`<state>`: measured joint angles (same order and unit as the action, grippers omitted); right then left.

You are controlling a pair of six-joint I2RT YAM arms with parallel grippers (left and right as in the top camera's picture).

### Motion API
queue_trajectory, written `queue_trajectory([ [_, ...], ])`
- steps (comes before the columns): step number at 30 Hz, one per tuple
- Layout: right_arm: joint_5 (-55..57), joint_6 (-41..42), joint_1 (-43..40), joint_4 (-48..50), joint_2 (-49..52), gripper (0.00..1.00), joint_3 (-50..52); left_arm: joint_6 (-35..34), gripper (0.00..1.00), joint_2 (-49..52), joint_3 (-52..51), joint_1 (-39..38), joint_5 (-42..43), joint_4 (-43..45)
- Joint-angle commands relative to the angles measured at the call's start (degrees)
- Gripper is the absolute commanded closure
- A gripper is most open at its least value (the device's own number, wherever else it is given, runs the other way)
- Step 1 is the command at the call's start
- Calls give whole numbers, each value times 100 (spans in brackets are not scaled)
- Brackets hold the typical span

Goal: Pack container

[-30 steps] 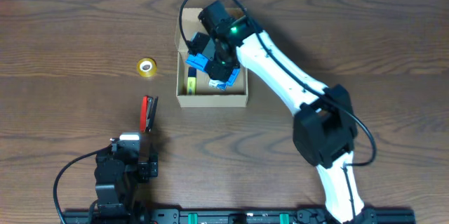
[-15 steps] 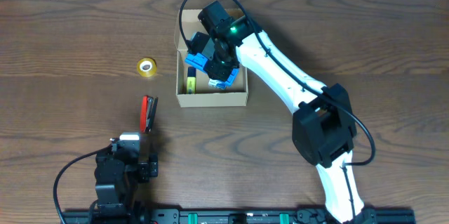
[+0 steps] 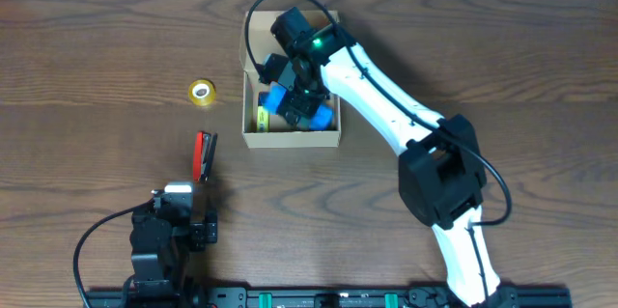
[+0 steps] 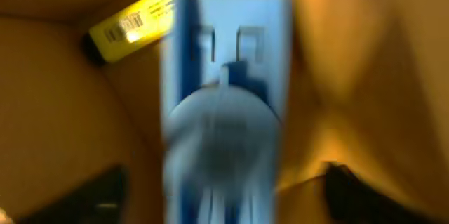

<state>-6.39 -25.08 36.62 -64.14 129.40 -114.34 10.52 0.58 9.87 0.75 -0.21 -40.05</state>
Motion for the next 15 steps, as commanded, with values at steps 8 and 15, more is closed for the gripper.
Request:
queue_trajectory([
  [8,35,-26,177,66,-472,1,7,-26,5,-37,-76,35,17,-20],
  [15,-168,4,114,-46,-1408,1,7,-26,5,-37,-76,35,17,-22],
])
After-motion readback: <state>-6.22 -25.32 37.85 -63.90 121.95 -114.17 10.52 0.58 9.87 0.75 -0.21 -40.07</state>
